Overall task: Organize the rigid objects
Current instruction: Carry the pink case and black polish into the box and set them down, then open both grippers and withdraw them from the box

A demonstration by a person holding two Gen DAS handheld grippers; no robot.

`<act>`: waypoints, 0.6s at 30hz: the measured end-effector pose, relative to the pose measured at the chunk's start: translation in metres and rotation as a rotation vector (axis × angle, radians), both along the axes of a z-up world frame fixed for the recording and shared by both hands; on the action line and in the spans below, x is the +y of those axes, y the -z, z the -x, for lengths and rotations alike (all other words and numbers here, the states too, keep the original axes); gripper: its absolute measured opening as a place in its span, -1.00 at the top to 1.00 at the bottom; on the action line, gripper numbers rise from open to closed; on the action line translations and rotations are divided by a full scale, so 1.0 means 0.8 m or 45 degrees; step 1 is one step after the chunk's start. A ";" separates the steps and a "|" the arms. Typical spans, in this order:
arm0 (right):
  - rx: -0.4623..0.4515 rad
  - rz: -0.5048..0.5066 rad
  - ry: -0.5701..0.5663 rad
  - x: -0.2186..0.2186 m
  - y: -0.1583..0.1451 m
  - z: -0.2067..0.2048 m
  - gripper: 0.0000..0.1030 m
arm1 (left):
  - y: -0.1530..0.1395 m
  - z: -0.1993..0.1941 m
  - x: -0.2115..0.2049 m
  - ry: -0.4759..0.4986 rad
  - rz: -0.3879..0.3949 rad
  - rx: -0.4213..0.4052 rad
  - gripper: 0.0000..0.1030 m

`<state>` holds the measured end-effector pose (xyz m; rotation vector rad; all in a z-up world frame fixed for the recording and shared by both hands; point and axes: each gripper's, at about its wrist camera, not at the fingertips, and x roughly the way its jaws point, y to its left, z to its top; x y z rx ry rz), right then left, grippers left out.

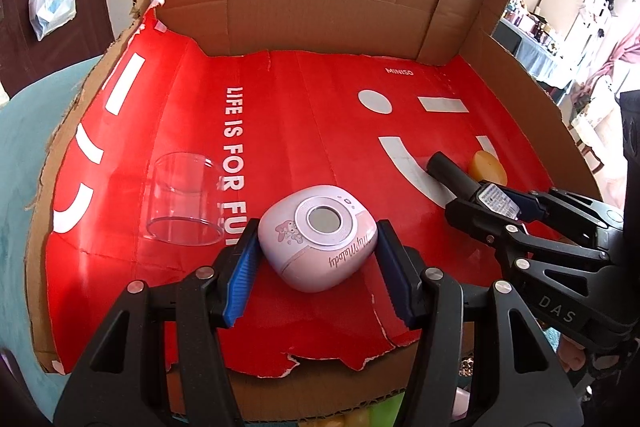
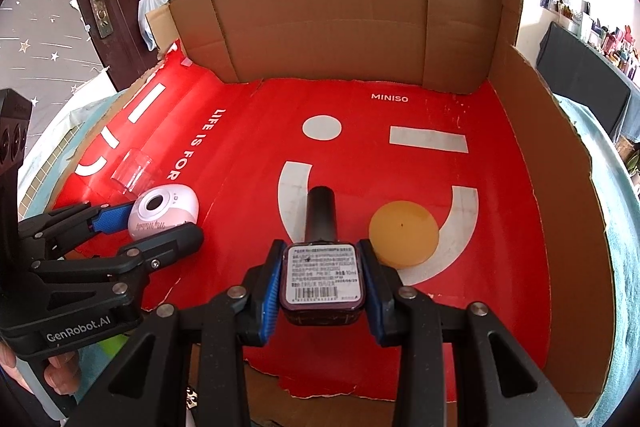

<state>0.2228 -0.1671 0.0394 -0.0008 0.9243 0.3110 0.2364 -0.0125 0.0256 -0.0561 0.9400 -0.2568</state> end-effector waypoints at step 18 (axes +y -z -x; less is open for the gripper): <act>-0.076 -0.010 0.005 -0.002 -0.022 0.016 0.05 | -0.016 0.011 0.009 -0.028 -0.017 -0.052 -0.41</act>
